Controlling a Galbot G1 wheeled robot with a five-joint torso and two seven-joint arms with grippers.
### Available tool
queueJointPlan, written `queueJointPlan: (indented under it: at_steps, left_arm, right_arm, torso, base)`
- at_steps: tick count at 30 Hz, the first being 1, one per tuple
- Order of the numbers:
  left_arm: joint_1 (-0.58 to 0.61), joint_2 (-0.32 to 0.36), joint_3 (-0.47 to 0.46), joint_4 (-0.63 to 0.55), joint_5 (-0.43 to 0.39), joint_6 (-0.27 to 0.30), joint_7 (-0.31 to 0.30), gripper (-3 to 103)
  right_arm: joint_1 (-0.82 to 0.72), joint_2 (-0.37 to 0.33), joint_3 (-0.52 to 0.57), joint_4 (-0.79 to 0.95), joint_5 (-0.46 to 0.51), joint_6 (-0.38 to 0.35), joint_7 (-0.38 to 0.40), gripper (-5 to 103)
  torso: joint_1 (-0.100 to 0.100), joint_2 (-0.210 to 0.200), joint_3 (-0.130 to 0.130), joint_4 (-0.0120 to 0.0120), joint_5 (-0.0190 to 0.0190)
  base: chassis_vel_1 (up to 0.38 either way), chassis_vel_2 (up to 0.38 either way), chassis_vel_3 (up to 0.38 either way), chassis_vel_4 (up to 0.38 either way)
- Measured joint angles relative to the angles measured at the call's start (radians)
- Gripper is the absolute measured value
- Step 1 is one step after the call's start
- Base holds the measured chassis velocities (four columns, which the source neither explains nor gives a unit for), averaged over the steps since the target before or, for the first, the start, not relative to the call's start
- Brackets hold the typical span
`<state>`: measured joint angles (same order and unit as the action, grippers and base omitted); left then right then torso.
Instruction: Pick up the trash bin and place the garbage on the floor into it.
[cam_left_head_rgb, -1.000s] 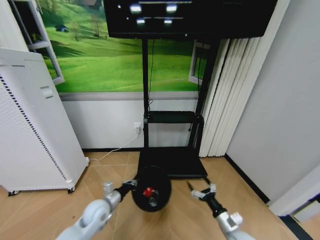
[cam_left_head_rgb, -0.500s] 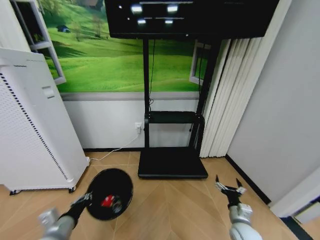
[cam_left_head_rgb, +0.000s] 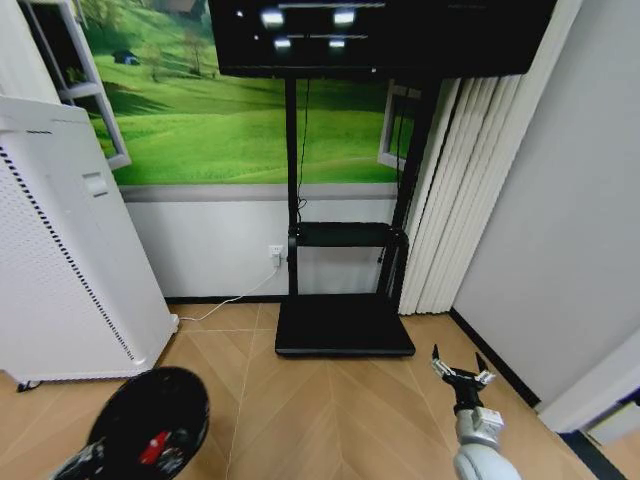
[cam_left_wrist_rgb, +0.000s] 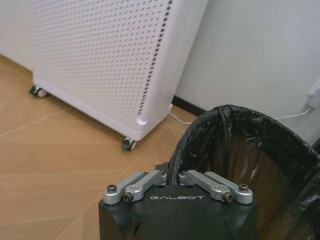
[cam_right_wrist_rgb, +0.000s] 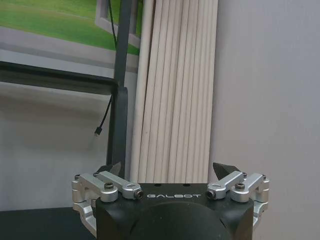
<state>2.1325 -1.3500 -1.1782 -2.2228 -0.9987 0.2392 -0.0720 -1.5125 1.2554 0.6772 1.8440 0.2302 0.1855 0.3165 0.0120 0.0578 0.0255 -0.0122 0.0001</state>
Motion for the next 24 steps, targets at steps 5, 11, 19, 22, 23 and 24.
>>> queueJointPlan:
  at_steps: [5, 11, 19, 22, 23, 24]
  left_arm:
    - [0.0, -0.044, 0.041, 0.041, 0.022, -0.011, 0.001, 4]
    - [0.004, -0.067, 0.053, 0.065, 0.016, -0.027, -0.024, 4]
    - [0.024, -0.071, 0.059, 0.079, -0.037, -0.037, -0.086, 4]
    - [0.033, -0.08, 0.092, 0.074, -0.036, -0.035, -0.101, 4]
    - [0.033, -0.08, 0.092, 0.074, -0.036, -0.035, -0.101, 4]
    - [0.039, -0.088, 0.115, 0.07, -0.029, -0.033, -0.108, 4]
  right_arm:
    - [0.003, 0.006, -0.001, -0.011, 0.001, 0.008, -0.012, 100]
    - [0.023, 0.005, -0.008, -0.028, 0.002, 0.01, -0.015, 100]
    - [0.059, 0.001, -0.02, -0.051, 0.007, 0.004, -0.019, 100]
    - [0.064, -0.001, -0.023, -0.054, 0.008, 0.006, -0.019, 100]
    - [0.064, -0.001, -0.023, -0.054, 0.008, 0.006, -0.019, 100]
    - [0.068, -0.002, -0.024, -0.055, 0.009, 0.006, -0.019, 100]
  torso:
    - [0.0, 0.0, 0.0, -0.0001, -0.0002]
    - [0.0, 0.0, 0.0, -0.0002, 0.0001]
    - [0.0, 0.0, 0.0, -0.0003, -0.0002]
    - [0.0, 0.0, 0.0, -0.0001, -0.0003]
    - [0.0, 0.0, 0.0, -0.0001, -0.0003]
    - [0.0, 0.0, 0.0, 0.0, -0.0002]
  base:
    - [0.157, 0.064, -0.151, -0.055]
    - [0.228, 0.135, -0.226, -0.148]
    - [0.215, 0.212, -0.204, -0.203]
    - [0.077, 0.077, -0.033, -0.075]
    - [0.057, 0.004, 0.012, -0.05]
    - [0.0, 0.0, 0.0, 0.0]
